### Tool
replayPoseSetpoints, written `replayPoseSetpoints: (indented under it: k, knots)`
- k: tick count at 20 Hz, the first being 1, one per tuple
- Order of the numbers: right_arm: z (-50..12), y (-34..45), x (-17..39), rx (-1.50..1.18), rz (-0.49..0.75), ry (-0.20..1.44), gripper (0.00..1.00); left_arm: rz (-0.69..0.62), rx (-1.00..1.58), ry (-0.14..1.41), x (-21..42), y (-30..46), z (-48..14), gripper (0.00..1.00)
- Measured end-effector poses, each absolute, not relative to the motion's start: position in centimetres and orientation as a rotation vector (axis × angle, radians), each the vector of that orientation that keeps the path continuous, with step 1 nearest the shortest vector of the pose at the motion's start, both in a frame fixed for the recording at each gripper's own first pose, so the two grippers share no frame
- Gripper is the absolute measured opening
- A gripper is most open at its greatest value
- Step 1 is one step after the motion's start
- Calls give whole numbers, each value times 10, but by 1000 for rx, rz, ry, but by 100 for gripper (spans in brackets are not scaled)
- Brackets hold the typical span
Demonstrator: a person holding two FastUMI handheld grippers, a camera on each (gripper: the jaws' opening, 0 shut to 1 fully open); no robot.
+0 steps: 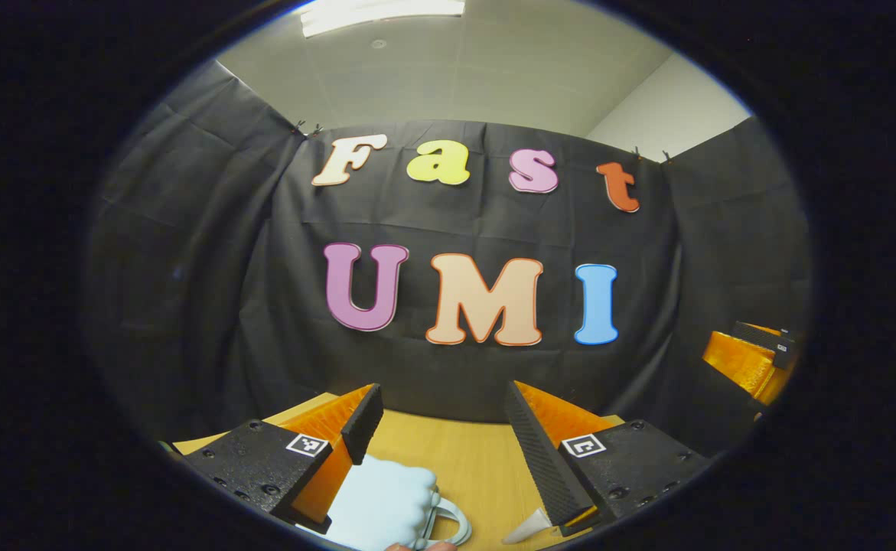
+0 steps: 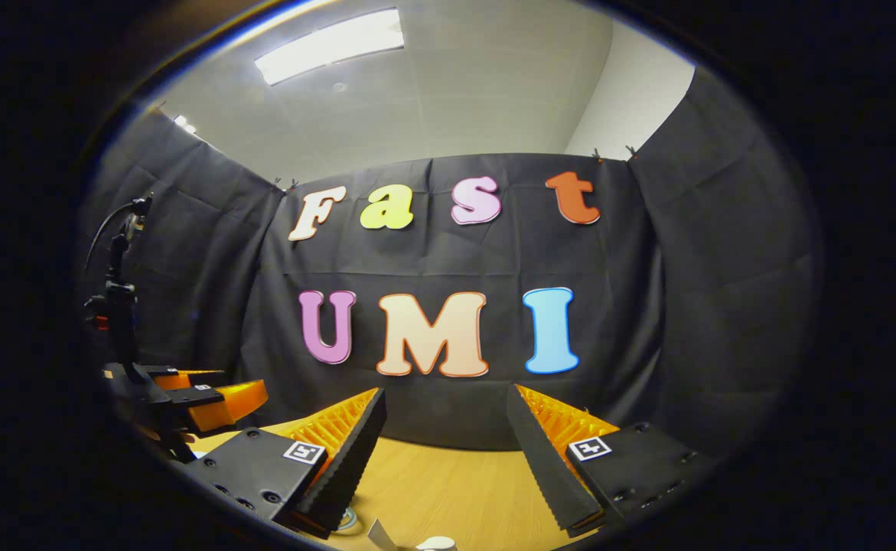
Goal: First open the suitcase, pack the skin care products into it, and then close the suitcase.
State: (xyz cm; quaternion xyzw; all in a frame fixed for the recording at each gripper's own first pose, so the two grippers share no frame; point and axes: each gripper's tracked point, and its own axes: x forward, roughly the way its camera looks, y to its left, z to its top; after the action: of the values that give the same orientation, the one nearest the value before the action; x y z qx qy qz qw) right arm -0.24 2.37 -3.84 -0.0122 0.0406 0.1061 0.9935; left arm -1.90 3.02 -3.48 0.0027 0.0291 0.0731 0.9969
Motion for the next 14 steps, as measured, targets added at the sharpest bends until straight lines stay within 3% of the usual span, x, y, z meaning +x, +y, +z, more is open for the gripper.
replayPoseSetpoints:
  k: [4, 14]
  knots:
    - [-51, 21, -2, -17, 228, 114, 99, 156, 44, 148, -25, 37, -75, 95]
    - [-73, 2, 1, -28, 89, 180, 99, 12, -6, 510, -25, 6, -222, 95]
